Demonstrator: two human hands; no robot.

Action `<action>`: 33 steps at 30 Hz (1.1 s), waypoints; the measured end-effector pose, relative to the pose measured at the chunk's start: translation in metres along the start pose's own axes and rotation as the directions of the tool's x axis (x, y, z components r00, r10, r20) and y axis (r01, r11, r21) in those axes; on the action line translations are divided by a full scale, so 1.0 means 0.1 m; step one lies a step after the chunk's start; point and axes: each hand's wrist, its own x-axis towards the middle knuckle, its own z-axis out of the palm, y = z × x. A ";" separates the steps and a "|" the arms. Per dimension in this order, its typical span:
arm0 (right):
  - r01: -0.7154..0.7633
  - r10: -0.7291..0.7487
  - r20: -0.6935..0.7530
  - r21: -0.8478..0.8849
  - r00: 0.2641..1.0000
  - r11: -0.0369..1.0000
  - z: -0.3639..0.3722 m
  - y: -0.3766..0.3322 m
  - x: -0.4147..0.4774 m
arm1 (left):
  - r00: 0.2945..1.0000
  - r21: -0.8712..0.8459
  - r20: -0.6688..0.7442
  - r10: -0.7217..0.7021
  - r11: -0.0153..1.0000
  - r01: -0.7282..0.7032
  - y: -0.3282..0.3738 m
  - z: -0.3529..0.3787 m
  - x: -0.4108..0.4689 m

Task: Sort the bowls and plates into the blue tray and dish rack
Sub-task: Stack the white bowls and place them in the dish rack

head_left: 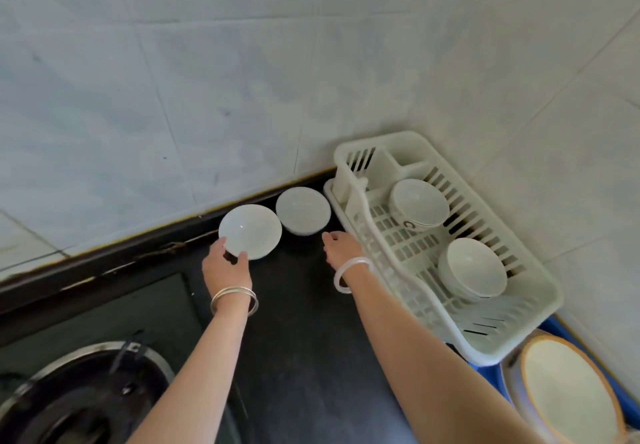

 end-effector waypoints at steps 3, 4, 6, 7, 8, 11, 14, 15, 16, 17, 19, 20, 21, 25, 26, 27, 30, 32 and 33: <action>-0.053 0.051 0.027 0.084 0.998 0.995 0.14 -0.03 0.19 | 0.998 -0.049 0.030 -0.062 0.997 0.063 -0.07 0.01 0.15; -0.076 0.072 0.035 0.115 0.997 0.990 0.17 -0.06 0.23 | 0.995 -0.068 0.055 -0.088 0.993 0.092 -0.10 0.02 0.21; -0.109 0.105 0.036 0.156 0.994 0.982 0.23 -0.10 0.32 | 0.985 -0.120 0.105 -0.137 0.981 0.150 -0.14 0.02 0.32; -0.126 0.122 0.034 0.190 0.992 0.974 0.25 -0.11 0.35 | 0.979 -0.154 0.124 -0.163 0.971 0.181 -0.15 0.03 0.37; -0.148 0.144 0.036 0.244 0.989 0.958 0.27 -0.13 0.38 | 0.972 -0.193 0.139 -0.187 0.958 0.212 -0.16 0.02 0.42; -0.217 0.216 0.058 0.485 0.975 0.847 0.29 -0.20 0.40 | 0.961 -0.297 0.181 -0.208 0.920 0.255 -0.18 0.03 0.48; -0.220 0.251 0.032 0.604 0.967 0.766 0.24 -0.22 0.40 | 0.952 -0.404 0.226 -0.206 0.870 0.284 -0.21 0.03 0.50; -0.201 0.247 0.011 0.615 0.969 0.762 0.22 -0.22 0.38 | 0.951 -0.417 0.234 -0.203 0.863 0.287 -0.22 0.02 0.50; -0.176 0.234 -0.013 0.618 0.972 0.766 0.19 -0.22 0.35 | 0.950 -0.422 0.241 -0.199 0.860 0.287 -0.23 0.02 0.51; -0.145 0.212 -0.036 0.617 0.977 0.773 0.16 -0.22 0.33 | 0.949 -0.429 0.247 -0.195 0.857 0.287 -0.24 0.02 0.52; -0.072 0.146 -0.073 0.610 0.987 0.789 0.08 -0.25 0.25 | 0.946 -0.447 0.260 -0.193 0.845 0.295 -0.26 0.01 0.53; -0.042 0.114 -0.080 0.610 0.990 0.791 0.05 -0.28 0.22 | 0.944 -0.454 0.268 -0.192 0.839 0.300 -0.26 0.01 0.54; -0.024 0.089 -0.075 0.614 0.993 0.789 0.01 -0.33 0.18 | 0.942 -0.460 0.276 -0.190 0.835 0.303 -0.27 0.01 0.54; 0.006 0.004 -0.018 0.540 1.000 0.842 -0.03 -0.54 0.04 | 0.938 -0.470 0.290 -0.192 0.824 0.315 -0.28 0.00 0.56; 0.009 -0.010 -0.002 0.516 1.000 0.856 -0.02 -0.58 0.01 | 0.934 -0.481 0.296 -0.199 0.814 0.325 -0.27 -0.02 0.57; 0.013 -0.020 0.010 0.489 1.000 0.872 0.01 -0.61 -0.01 | 0.930 -0.492 0.302 -0.208 0.802 0.339 -0.26 -0.03 0.58; 0.033 -0.038 0.009 0.363 0.999 0.931 0.13 -0.68 -0.03 | 0.916 -0.505 0.319 -0.241 0.775 0.380 -0.23 -0.06 0.64; 0.025 -0.029 0.009 0.294 1.000 0.955 0.21 -0.70 -0.02 | 0.907 -0.519 0.324 -0.269 0.751 0.408 -0.21 -0.07 0.67; 0.025 -0.028 0.009 0.262 1.000 0.965 0.24 -0.70 -0.02 | 0.905 -0.527 0.325 -0.273 0.742 0.413 -0.21 -0.07 0.67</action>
